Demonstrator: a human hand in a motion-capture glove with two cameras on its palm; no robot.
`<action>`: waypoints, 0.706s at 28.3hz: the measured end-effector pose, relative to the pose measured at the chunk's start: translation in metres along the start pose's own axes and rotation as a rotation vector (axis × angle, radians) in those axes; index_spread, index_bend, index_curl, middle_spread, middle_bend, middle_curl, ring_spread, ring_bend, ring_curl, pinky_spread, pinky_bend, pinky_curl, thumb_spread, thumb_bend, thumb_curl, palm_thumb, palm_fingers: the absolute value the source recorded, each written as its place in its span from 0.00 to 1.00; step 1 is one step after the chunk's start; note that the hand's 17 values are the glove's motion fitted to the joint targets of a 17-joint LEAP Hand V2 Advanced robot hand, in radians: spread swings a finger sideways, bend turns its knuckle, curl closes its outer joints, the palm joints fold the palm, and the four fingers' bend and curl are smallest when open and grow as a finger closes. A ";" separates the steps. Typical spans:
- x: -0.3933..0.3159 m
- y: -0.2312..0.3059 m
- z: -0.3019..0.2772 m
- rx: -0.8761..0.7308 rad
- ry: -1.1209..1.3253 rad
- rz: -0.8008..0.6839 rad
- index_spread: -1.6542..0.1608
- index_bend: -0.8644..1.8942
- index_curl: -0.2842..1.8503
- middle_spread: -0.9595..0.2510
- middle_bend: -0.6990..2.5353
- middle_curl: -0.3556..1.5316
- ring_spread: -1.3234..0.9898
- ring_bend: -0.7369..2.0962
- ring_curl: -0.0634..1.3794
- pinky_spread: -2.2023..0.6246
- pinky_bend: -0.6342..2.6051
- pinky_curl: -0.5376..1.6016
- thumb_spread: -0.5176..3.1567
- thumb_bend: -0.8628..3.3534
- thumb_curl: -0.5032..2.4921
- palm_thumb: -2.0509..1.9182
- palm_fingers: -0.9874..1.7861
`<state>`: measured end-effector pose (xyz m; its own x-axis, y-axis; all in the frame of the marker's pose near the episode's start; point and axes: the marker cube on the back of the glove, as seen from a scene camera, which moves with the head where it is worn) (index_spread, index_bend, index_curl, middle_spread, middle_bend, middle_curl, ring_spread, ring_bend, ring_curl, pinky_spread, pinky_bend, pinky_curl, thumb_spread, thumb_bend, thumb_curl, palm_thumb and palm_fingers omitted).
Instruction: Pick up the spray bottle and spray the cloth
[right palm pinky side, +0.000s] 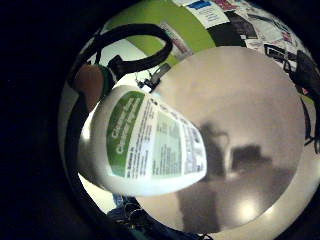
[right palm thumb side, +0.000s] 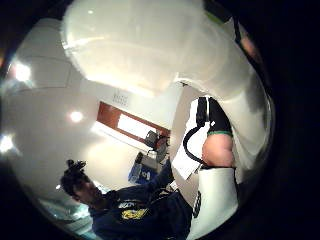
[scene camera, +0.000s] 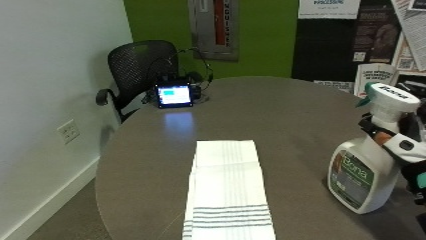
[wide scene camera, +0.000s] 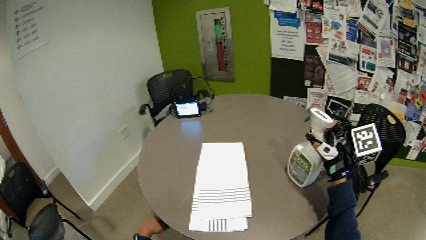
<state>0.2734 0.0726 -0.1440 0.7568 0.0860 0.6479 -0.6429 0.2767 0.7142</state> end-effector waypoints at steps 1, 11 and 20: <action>0.002 0.000 0.001 -0.008 -0.020 -0.003 0.68 0.27 0.11 0.67 0.39 0.44 0.47 0.52 0.34 0.78 0.36 0.44 0.43 0.21 0.34 0.76 0.61; 0.020 -0.008 0.003 -0.043 -0.199 0.029 0.71 0.34 0.15 0.64 0.39 0.44 0.46 0.52 0.33 0.70 0.38 0.44 0.39 0.20 0.35 0.77 0.73; 0.041 -0.014 0.005 -0.096 -0.319 0.158 0.74 0.40 0.21 0.63 0.38 0.44 0.47 0.49 0.33 0.68 0.36 0.43 0.36 0.20 0.36 0.76 0.81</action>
<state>0.3128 0.0678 -0.1268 0.5643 -0.1640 0.8091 -0.7235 0.3739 0.5803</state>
